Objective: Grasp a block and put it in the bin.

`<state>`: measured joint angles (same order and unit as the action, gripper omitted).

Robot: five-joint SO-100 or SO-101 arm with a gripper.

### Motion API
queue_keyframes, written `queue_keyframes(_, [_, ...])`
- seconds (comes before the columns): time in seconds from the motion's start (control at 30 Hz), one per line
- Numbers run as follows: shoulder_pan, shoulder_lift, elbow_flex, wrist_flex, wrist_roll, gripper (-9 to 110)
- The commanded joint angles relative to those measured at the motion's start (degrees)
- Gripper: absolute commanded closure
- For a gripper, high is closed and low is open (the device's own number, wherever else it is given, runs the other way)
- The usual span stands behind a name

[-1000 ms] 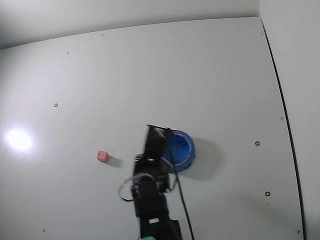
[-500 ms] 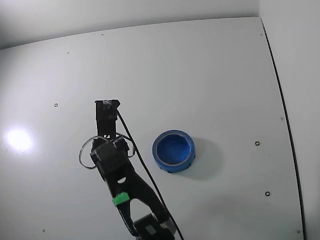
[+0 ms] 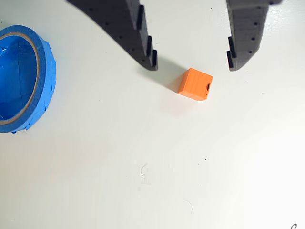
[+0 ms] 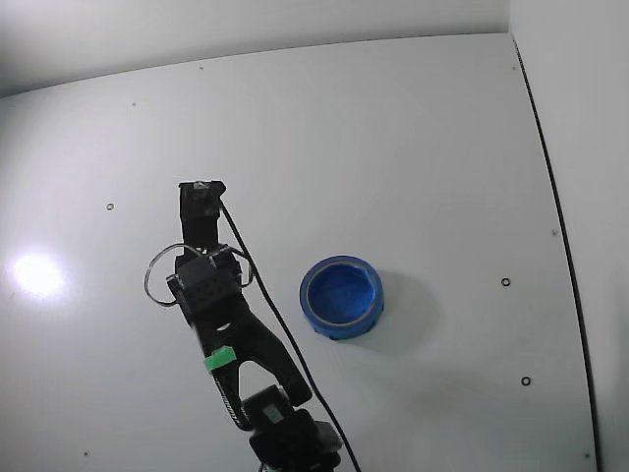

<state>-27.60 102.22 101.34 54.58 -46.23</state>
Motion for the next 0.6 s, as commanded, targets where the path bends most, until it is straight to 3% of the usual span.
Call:
queue_keyframes(0.0, [-0.53,-1.23,-6.24,-0.09,0.18,80])
queue_keyframes(0.3, [-0.62,-7.38,-11.87,0.0,0.18,80])
queue_keyframes(0.57, [-8.09,-11.6,-13.8,0.18,0.26,80])
